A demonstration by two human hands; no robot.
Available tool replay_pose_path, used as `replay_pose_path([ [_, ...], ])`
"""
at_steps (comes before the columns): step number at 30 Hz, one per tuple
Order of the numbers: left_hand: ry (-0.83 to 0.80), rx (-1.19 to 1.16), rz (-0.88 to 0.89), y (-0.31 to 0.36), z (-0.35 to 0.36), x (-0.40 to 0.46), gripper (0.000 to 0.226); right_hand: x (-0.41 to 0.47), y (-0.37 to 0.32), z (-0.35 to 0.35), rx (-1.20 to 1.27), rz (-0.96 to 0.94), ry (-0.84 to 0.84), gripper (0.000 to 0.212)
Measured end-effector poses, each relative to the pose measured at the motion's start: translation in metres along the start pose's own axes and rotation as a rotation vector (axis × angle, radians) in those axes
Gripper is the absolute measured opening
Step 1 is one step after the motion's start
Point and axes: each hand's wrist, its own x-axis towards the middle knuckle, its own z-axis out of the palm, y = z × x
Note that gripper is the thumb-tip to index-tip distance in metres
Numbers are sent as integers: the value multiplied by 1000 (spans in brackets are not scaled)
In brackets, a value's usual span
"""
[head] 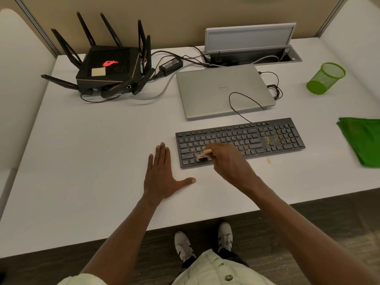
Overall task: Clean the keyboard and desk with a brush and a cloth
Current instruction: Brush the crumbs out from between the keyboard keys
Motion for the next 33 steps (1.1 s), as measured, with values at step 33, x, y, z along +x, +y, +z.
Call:
replay_pose_path([
  [33, -13, 16, -1, 1, -2, 1, 149, 14, 15, -14, 63, 419, 184, 21],
])
